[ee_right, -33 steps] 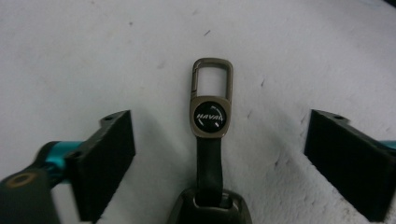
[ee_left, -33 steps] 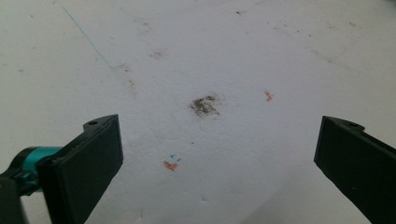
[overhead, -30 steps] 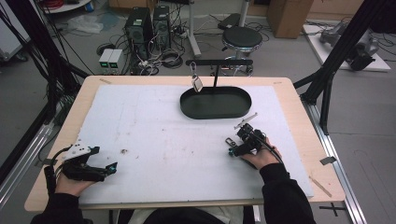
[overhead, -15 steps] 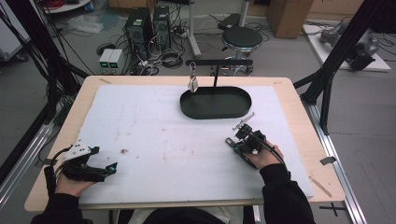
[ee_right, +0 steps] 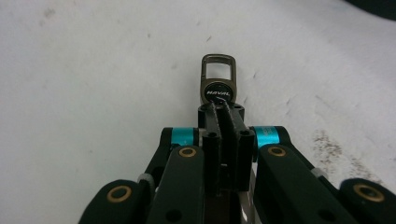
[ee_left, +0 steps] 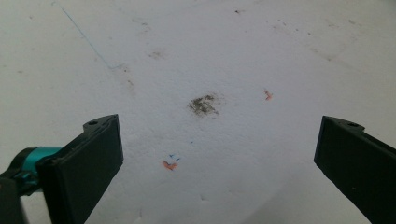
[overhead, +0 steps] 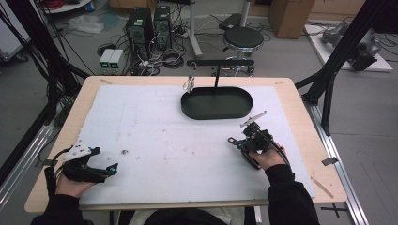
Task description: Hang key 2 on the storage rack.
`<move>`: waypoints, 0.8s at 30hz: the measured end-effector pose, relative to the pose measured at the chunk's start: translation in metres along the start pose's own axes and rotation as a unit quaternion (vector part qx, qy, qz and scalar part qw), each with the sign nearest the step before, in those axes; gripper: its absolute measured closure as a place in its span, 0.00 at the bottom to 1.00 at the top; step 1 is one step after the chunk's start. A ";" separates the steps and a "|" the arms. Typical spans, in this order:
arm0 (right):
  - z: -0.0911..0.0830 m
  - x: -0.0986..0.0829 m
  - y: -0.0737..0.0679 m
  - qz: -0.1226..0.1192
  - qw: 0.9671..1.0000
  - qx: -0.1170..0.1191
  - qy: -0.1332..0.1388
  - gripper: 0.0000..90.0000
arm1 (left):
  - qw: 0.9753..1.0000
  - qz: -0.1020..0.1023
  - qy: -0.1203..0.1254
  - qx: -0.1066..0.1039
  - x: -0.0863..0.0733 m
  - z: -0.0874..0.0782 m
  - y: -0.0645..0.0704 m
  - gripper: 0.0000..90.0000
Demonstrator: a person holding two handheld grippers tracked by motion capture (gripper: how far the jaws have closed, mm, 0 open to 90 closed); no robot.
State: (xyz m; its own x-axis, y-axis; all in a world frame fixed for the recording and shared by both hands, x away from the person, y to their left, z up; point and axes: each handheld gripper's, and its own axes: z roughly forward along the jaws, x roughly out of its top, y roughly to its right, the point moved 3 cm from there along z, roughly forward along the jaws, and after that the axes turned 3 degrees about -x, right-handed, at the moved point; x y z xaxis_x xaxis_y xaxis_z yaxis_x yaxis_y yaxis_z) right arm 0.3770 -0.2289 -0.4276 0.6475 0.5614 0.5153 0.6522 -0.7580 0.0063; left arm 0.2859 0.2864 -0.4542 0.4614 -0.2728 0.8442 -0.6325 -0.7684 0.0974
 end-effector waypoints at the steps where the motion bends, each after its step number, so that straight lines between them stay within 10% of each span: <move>1: 0.000 0.000 0.000 0.000 1.000 0.000 0.000 0.96 | 1.000 0.000 0.000 0.000 0.000 0.000 0.000 0.02; 12: -0.035 0.024 0.016 0.041 0.995 0.030 0.085 0.96 | 1.000 -0.002 0.002 0.000 0.000 0.000 0.000 0.02; 24: -0.043 0.056 0.015 0.038 0.993 0.035 0.110 0.96 | 1.000 -0.001 0.002 -0.002 0.000 0.000 0.000 0.02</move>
State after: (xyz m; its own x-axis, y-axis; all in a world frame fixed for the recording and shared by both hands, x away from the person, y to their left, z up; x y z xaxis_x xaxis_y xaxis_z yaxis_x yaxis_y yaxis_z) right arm 0.4060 -0.2232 -0.3616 0.5998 0.4111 0.6864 0.6349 -0.7667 -0.0957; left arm 0.2863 0.2866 -0.4542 0.4605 -0.2698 0.8457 -0.6337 -0.7671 0.1003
